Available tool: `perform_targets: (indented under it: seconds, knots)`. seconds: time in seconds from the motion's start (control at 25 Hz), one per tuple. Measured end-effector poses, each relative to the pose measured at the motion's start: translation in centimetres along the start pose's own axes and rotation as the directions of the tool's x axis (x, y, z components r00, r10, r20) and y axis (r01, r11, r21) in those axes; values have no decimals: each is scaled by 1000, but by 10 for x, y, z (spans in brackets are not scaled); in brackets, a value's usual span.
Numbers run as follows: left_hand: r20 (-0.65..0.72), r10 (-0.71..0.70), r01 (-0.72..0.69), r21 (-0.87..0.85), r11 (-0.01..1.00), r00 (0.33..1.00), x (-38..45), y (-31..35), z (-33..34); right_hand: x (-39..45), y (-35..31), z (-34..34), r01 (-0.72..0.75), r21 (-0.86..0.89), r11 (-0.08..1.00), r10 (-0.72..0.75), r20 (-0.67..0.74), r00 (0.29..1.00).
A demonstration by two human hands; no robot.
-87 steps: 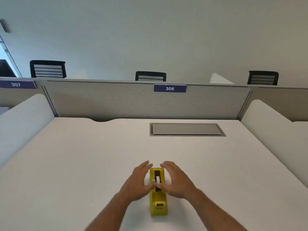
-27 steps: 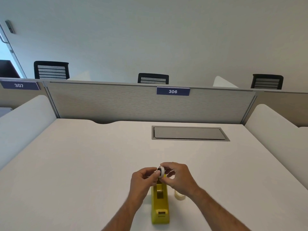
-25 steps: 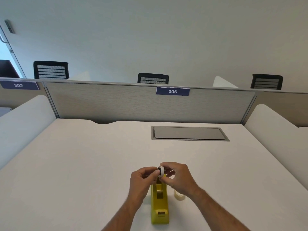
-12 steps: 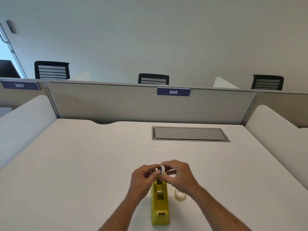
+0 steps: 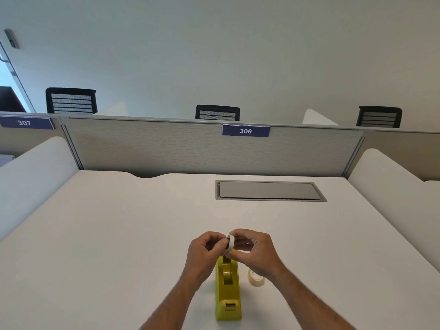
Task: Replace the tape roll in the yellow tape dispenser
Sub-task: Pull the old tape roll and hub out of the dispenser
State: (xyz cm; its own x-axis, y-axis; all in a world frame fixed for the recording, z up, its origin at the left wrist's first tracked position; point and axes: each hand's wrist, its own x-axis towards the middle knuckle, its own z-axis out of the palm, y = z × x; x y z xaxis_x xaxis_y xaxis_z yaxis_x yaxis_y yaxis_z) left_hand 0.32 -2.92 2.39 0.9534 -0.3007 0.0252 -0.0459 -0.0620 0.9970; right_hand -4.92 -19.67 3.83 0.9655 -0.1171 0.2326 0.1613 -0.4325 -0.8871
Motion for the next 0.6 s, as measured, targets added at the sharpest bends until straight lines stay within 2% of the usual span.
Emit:
perform_targets:
  seconds: [0.4, 0.6]
  knots:
    - [15, 9, -8, -10, 1000, 1000, -1, 6, 1, 3, 4, -7, -68, 40, 997, 68, -10, 998]
    - [-21, 9, -9, -27, 1000, 1000, 1, 8, 2, 2, 6, -5, -100, 72, 992, 108, -107, 988]
